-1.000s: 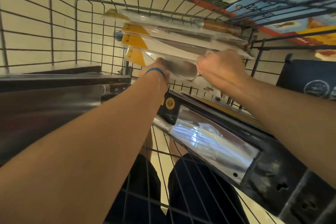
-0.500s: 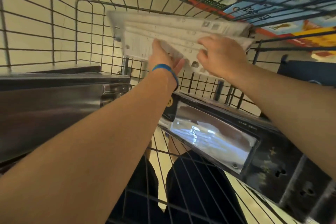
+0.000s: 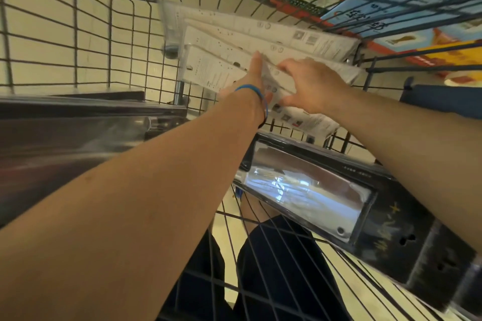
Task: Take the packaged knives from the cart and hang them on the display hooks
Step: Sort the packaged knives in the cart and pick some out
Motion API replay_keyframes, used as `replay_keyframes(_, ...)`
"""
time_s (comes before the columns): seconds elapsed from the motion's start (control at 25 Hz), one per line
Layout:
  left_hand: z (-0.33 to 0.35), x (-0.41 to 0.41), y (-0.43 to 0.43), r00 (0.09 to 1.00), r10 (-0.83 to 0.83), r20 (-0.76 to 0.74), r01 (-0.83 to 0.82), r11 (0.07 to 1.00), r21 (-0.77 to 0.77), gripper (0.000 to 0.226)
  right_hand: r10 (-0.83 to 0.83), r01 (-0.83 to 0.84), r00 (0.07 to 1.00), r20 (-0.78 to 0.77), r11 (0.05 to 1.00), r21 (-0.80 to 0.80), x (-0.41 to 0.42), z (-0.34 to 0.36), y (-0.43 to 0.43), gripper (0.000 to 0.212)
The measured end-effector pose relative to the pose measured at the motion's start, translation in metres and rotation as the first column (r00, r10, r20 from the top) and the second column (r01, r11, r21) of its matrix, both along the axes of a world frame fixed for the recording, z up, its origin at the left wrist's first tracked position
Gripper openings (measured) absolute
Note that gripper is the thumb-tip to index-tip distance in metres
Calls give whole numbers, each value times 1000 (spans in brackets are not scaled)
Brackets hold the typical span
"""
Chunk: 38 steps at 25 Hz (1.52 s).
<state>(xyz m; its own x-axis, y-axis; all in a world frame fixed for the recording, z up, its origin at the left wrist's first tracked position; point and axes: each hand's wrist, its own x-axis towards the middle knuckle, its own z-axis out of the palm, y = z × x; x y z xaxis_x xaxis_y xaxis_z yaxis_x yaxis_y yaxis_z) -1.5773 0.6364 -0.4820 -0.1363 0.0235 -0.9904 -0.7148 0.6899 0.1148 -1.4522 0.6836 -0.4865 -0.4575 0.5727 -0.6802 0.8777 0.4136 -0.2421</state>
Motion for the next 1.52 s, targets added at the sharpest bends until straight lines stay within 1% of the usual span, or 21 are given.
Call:
replay_keyframes(0.12,5,2,-2,998,-4,69,2,1000,24,80,94,-89,990,108,995,-49,-7,-2,-12,50)
replay_keyframes(0.2,3,2,-3,997,41,58,-40,999,-16,72,129,-127,990,64,992,-25,-7,1,-15,31)
replay_keyframes(0.28,-1,0,-3,996,80,-34,-82,996,-44,57,183,-183,983,-18,983,-9,-5,9,-10,20)
replay_keyframes(0.32,-1,-1,-3,993,89,-72,-93,994,-49,51,208,-209,976,-61,978,-17,-3,14,-5,20)
replay_keyframes(0.36,-2,-2,-3,992,86,-95,-91,995,-51,48,234,-235,968,-93,972,-3,-2,19,1,31)
replay_keyframes(0.44,-3,-3,-6,989,84,-119,-87,996,-19,45,184,-157,969,-167,974,161,-2,23,16,54)
replay_keyframes(0.48,-2,-4,-9,987,86,-139,-86,996,2,43,119,-59,972,-201,958,281,-2,21,22,56)
replay_keyframes(0.56,0,-10,-21,968,99,-231,-89,995,55,40,77,-16,988,-135,914,404,-8,15,30,63)
replay_keyframes(0.64,7,-21,-31,944,111,-312,-65,986,156,39,88,-84,996,6,923,375,-17,8,30,75)
replay_keyframes(0.72,18,-36,-39,925,106,-364,-15,970,245,39,92,-118,992,83,904,411,-23,4,32,72)
replay_keyframes(0.84,36,-55,-50,899,113,-423,20,954,299,28,83,-135,987,135,882,452,-27,9,31,69)
replay_keyframes(0.88,43,-60,-56,892,129,-433,11,952,307,26,107,-155,986,129,874,460,-26,11,28,64)
replay_keyframes(0.96,56,-70,-66,871,179,-458,-26,947,321,22,218,-230,973,81,850,474,-18,15,17,39)
replay_keyframes(1.0,62,-75,-71,854,185,-486,-29,950,310,19,248,-248,967,60,858,451,-15,18,13,28)
replay_keyframes(1.04,68,-78,-75,843,176,-509,-26,957,288,18,243,-245,968,56,881,405,-13,21,10,24)
replay_keyframes(1.08,73,-80,-79,839,164,-519,-24,964,266,18,218,-230,973,74,910,345,-14,23,9,30)
replay_keyframes(1.16,80,-79,-83,853,147,-501,-27,971,238,19,160,-192,977,139,947,258,-18,24,10,57)
replay_keyframes(1.24,82,-78,-81,866,142,-480,-26,971,239,20,91,-130,982,164,960,249,-26,16,12,83)
replay_keyframes(1.28,82,-78,-80,867,153,-474,-29,966,257,19,74,-114,983,170,965,238,-29,10,13,90)
replay_keyframes(1.4,77,-84,-78,845,168,-508,-23,960,279,19,124,-169,974,188,954,247,-33,-2,12,80)
replay_keyframes(1.52,80,-84,-79,826,137,-546,18,963,268,20,117,-182,977,180,896,405,-25,0,8,66)
